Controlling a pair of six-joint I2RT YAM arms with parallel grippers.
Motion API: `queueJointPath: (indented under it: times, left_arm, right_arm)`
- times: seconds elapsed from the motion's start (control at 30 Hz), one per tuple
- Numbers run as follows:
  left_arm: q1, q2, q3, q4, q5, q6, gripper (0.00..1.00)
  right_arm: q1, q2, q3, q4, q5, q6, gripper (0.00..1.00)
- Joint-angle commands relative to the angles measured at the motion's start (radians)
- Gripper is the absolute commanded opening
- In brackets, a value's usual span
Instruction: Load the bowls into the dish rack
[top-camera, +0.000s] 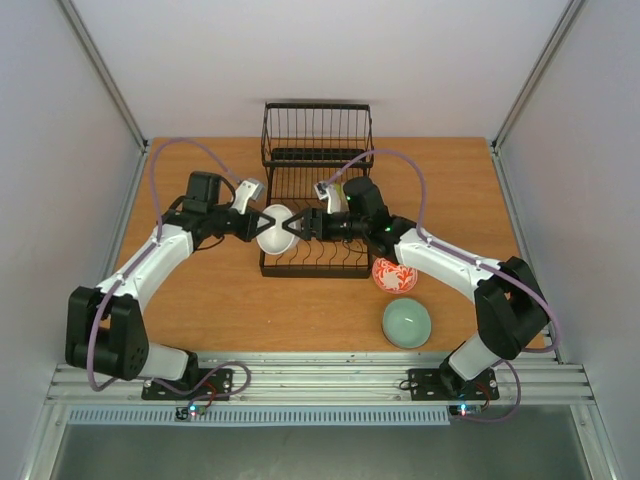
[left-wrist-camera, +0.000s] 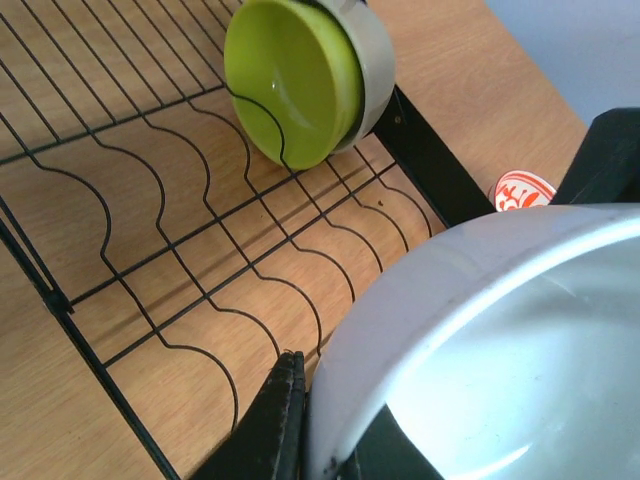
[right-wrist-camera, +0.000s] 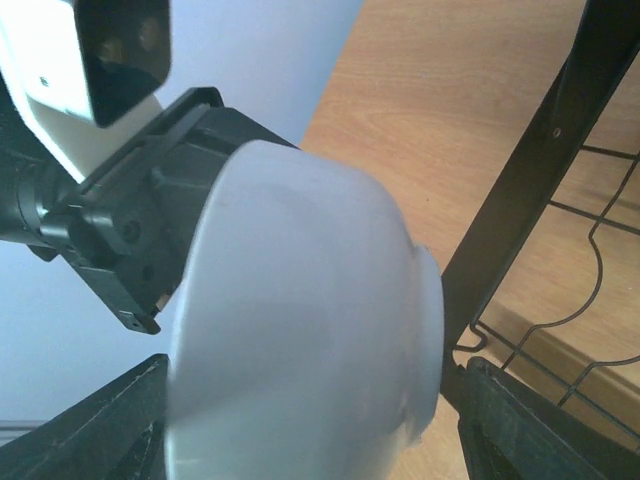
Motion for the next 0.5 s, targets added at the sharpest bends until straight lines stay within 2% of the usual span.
queueJointPath:
  times: [0.0, 0.47]
  left_arm:
    - [0.007, -0.058, -0.013, 0.098, 0.002, -0.007, 0.0]
    - [0.013, -0.031, -0.008, 0.098, 0.038, -0.006, 0.01]
  right_arm:
    - [0.0, -0.023, -0.011, 0.021, -0.042, 0.006, 0.76]
    - [0.0, 0.05, -0.003, 0.154, -0.187, 0.074, 0.76]
